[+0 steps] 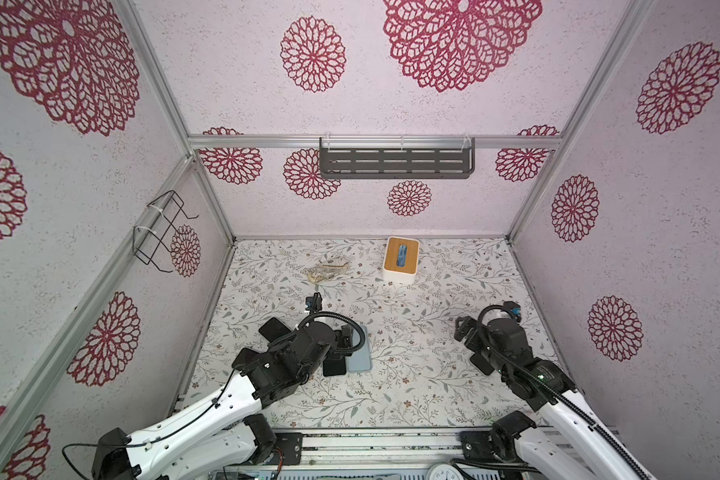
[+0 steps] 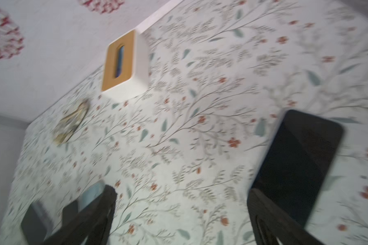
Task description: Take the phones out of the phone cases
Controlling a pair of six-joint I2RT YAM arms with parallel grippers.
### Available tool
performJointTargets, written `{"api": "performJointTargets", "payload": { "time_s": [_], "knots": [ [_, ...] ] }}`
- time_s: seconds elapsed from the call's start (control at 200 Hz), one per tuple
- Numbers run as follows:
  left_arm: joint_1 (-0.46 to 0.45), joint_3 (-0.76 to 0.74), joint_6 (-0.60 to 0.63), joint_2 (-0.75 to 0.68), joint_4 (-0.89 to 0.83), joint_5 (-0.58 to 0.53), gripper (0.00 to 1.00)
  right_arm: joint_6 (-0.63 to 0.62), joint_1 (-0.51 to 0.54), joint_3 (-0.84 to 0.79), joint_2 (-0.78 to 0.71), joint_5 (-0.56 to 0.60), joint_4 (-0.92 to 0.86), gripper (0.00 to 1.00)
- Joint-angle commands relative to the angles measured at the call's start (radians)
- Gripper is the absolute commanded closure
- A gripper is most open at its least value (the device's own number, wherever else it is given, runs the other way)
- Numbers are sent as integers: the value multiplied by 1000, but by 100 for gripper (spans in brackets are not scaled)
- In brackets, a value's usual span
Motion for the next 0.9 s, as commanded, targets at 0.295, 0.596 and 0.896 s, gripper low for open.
{"api": "performJointTargets", "payload": {
  "time_s": [0.295, 0.596, 0.896],
  "knots": [
    [4, -46, -22, -34, 68, -13, 3, -126, -300, -83, 278, -113, -2, 1],
    [5, -62, -25, -47, 55, -50, 3, -198, -359, -77, 436, -172, 107, 1],
    [5, -68, -30, -51, 56, -60, 3, -228, -374, -67, 575, -171, 155, 2]
  ]
}}
